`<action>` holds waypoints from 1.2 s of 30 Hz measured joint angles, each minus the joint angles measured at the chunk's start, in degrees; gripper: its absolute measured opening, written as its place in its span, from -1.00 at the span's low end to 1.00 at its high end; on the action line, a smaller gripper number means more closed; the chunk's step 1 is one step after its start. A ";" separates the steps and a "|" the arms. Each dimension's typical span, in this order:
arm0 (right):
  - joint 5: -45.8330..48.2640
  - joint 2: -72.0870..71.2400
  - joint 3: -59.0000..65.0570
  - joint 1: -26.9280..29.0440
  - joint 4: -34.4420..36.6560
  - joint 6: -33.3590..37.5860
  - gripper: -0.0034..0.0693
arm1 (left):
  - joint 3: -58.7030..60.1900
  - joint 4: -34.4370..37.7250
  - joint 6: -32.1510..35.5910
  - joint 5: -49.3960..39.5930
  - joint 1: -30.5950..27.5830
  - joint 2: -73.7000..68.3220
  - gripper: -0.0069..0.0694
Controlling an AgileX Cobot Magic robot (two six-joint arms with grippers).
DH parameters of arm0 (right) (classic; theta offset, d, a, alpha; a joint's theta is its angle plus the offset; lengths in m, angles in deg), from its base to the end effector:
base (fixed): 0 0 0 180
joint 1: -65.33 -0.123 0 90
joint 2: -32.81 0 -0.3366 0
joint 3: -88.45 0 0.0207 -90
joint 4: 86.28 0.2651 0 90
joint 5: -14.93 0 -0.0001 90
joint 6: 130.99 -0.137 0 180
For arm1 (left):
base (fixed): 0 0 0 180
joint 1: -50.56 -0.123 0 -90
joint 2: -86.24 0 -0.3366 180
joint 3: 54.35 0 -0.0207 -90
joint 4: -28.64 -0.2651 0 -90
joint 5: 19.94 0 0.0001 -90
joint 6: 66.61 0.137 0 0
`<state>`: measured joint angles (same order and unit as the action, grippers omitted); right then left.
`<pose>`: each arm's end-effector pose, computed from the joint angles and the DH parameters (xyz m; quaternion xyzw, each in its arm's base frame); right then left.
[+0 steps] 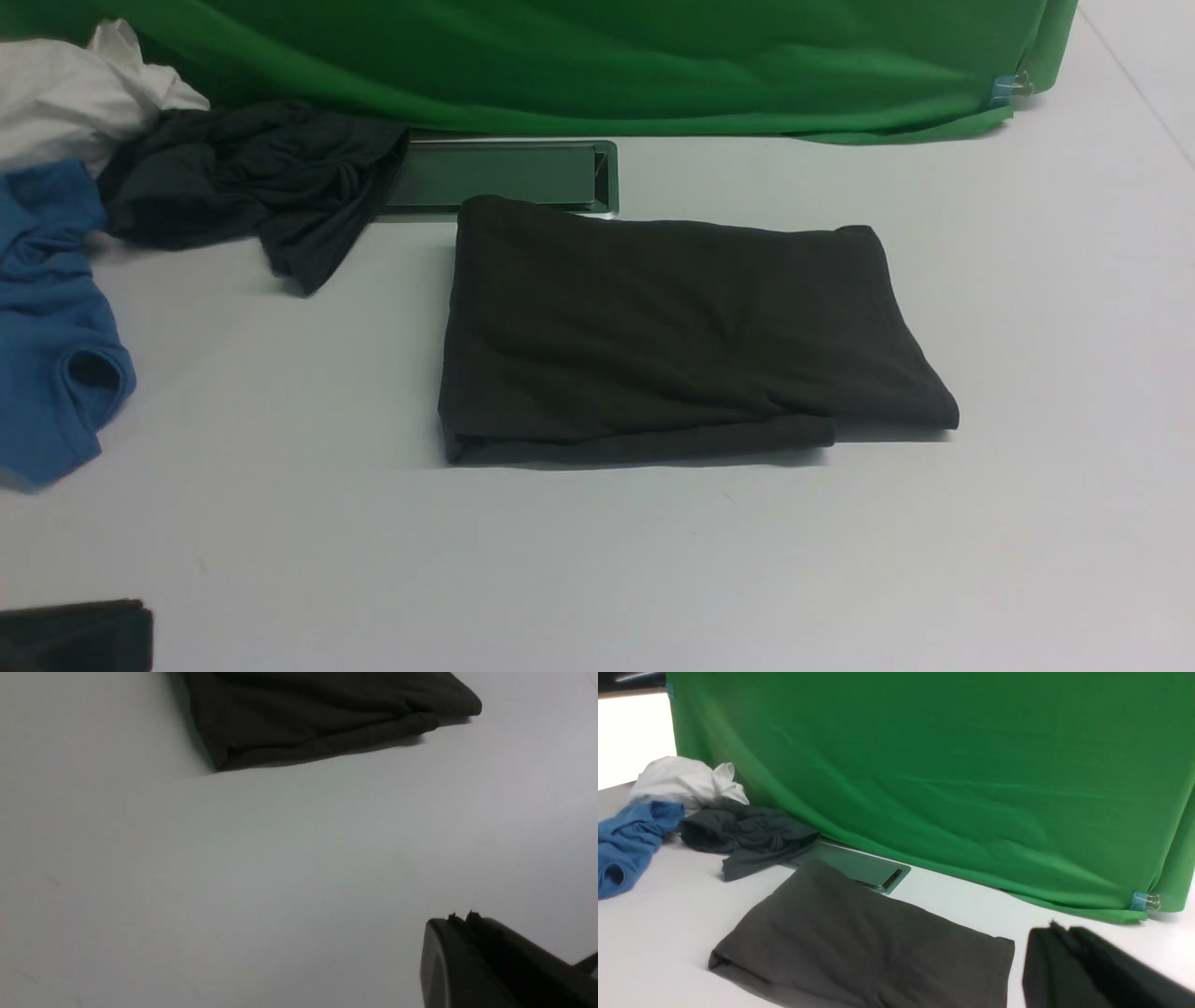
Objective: Fold a long-sleeved shirt on a white desktop.
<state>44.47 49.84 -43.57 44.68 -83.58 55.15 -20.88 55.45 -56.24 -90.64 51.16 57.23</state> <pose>0.0421 0.0193 0.3414 -0.1632 0.7161 0.1079 0.6700 0.0240 -0.0586 0.3456 0.1019 0.8870 -0.1975 0.4048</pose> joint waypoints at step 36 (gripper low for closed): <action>-0.19 -0.05 0.04 0.00 0.00 -1.01 -0.60 | 7.17 -14.49 0.11 25.16 -0.41 5.95 -0.77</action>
<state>44.28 49.79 -43.52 44.68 -83.58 54.14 -13.71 40.96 -56.13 -65.48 50.75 63.18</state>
